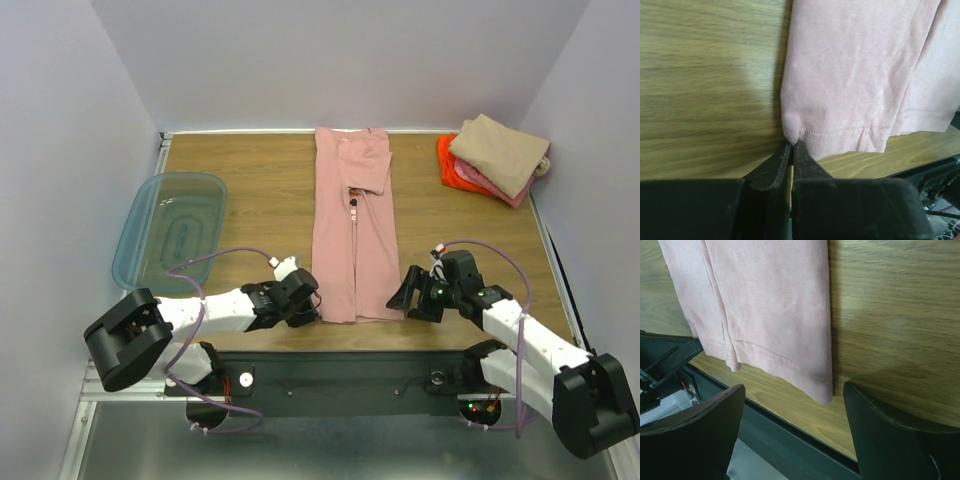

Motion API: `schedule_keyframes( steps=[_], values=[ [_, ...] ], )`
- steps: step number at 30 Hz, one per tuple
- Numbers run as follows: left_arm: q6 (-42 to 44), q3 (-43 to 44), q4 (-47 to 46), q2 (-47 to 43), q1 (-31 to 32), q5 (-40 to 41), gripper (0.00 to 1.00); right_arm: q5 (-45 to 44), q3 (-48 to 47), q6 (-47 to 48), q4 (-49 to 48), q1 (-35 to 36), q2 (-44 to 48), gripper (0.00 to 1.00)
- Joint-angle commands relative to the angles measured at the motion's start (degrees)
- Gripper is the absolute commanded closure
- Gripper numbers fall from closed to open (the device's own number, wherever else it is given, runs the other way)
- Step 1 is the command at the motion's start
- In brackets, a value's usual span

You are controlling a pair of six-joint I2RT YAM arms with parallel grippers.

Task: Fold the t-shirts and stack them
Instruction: Fold the tshirt

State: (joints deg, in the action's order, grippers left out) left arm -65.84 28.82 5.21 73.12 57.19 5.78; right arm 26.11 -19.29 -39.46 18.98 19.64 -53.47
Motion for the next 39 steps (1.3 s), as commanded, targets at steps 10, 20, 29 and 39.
schedule_keyframes(
  steps=[10,20,29,39],
  values=[
    [1.51,0.19,-0.03,3.17,-0.85,0.72,1.0,-7.74,0.66,0.88,2.99,0.66,-4.89,0.51],
    [0.46,-2.88,-1.43,-2.88,-0.15,-1.21,1.0,-5.73,1.18,-0.43,3.86,0.75,-1.04,0.99],
    [-7.45,-8.08,-1.7,-14.49,7.06,-2.62,1.0,-7.12,-2.15,-3.16,21.16,0.75,13.91,1.0],
    [-2.45,-0.97,-2.14,-11.87,6.89,1.94,1.0,-12.3,-5.49,-3.43,16.53,0.75,12.87,1.0]
  ],
)
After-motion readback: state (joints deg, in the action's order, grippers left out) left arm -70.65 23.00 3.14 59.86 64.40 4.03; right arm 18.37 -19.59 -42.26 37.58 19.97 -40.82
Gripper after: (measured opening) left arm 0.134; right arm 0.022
